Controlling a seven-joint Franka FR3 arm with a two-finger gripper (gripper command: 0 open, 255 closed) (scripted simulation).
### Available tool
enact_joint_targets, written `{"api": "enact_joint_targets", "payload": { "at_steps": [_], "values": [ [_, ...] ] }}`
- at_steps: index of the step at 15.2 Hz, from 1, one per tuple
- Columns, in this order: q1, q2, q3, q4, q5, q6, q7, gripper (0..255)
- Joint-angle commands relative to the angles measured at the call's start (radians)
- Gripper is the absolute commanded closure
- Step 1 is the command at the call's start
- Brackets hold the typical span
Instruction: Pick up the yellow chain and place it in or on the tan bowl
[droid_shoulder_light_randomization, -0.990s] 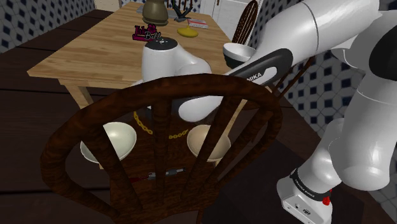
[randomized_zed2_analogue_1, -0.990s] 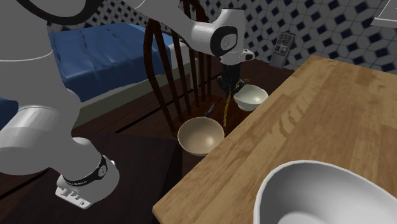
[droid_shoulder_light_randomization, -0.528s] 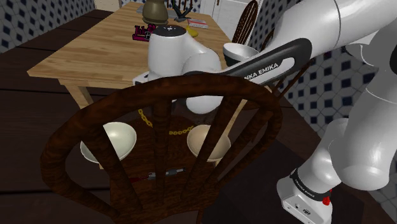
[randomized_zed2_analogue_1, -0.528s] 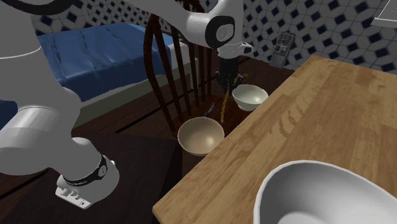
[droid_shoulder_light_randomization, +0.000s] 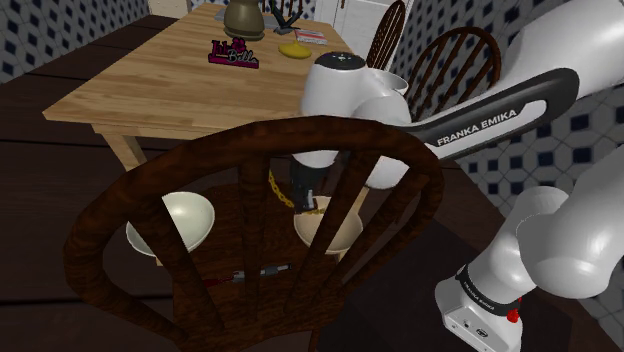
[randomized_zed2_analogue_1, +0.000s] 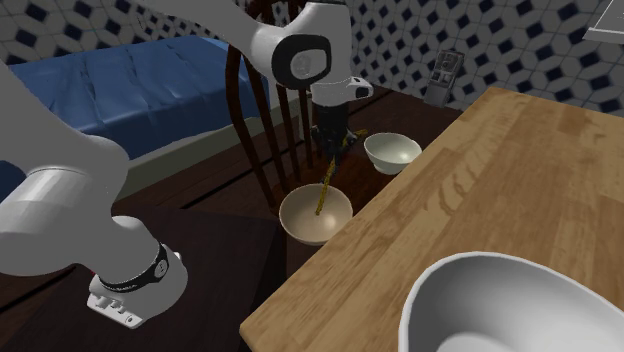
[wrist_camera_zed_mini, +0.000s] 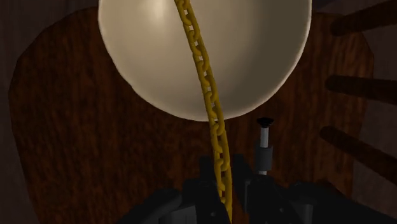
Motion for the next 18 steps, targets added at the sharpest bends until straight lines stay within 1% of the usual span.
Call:
{"api": "enact_joint_targets", "payload": {
  "at_steps": [1,3,6,9,13,16,18],
  "values": [
    [0.008,-0.08,-0.003,-0.089,0.03,0.015,-0.03,255],
    [0.013,-0.161,-0.017,-0.171,0.062,0.02,-0.064,255],
    [0.005,-0.294,-0.022,-0.293,0.115,0.014,-0.123,255],
    [-0.046,-0.271,0.034,-0.313,0.137,0.061,-0.136,255],
    [-0.094,-0.234,0.089,-0.337,0.15,0.127,-0.142,255],
    [-0.141,-0.203,0.141,-0.353,0.161,0.177,-0.146,255],
    [-0.181,-0.181,0.185,-0.362,0.169,0.21,-0.149,255]
  ]
}}
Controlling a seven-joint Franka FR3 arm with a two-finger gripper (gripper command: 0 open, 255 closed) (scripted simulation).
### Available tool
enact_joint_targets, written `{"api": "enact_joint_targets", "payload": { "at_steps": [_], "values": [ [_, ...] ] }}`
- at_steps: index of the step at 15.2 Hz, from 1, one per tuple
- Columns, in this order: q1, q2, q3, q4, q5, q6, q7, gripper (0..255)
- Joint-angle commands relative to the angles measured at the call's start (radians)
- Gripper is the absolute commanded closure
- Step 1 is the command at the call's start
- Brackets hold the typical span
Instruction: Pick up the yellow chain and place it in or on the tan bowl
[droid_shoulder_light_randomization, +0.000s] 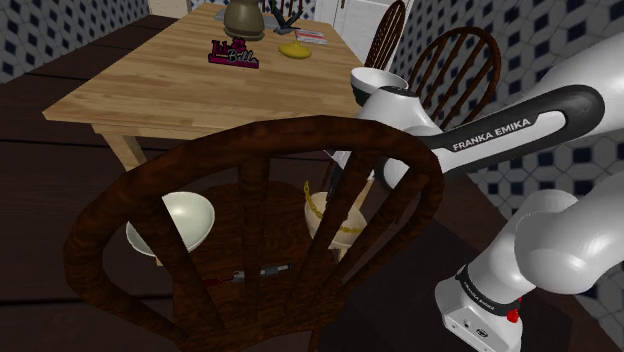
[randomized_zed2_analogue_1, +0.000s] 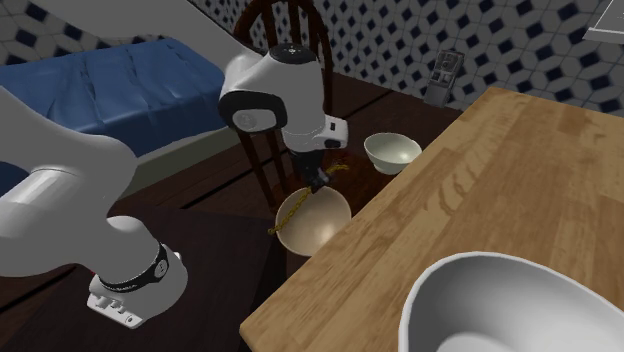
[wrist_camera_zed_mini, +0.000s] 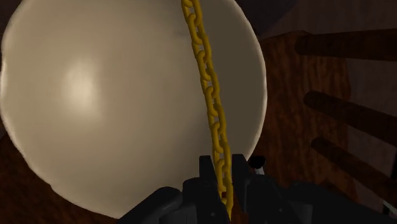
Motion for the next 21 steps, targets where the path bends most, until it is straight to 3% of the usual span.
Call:
{"api": "enact_joint_targets", "payload": {
  "at_steps": [1,8,9,13,14,16,18,21],
  "values": [
    [-0.028,0.032,0.128,-0.018,-0.29,0.028,-0.006,255],
    [-0.117,0.016,0.223,-0.016,-0.235,0.023,-0.046,255],
    [-0.114,0.008,0.223,-0.02,-0.232,0.018,-0.045,0],
    [-0.101,-0.035,0.204,-0.054,-0.206,0.005,-0.074,0],
    [-0.209,-0.006,0.323,-0.014,-0.172,0.015,-0.091,0],
    [-0.203,-0.091,0.313,0.007,-0.119,-0.081,-0.132,0],
    [-0.234,-0.17,0.334,0.032,-0.063,-0.171,-0.178,0],
    [-0.269,-0.186,0.37,0.034,-0.033,-0.18,-0.201,0]
  ]
}}
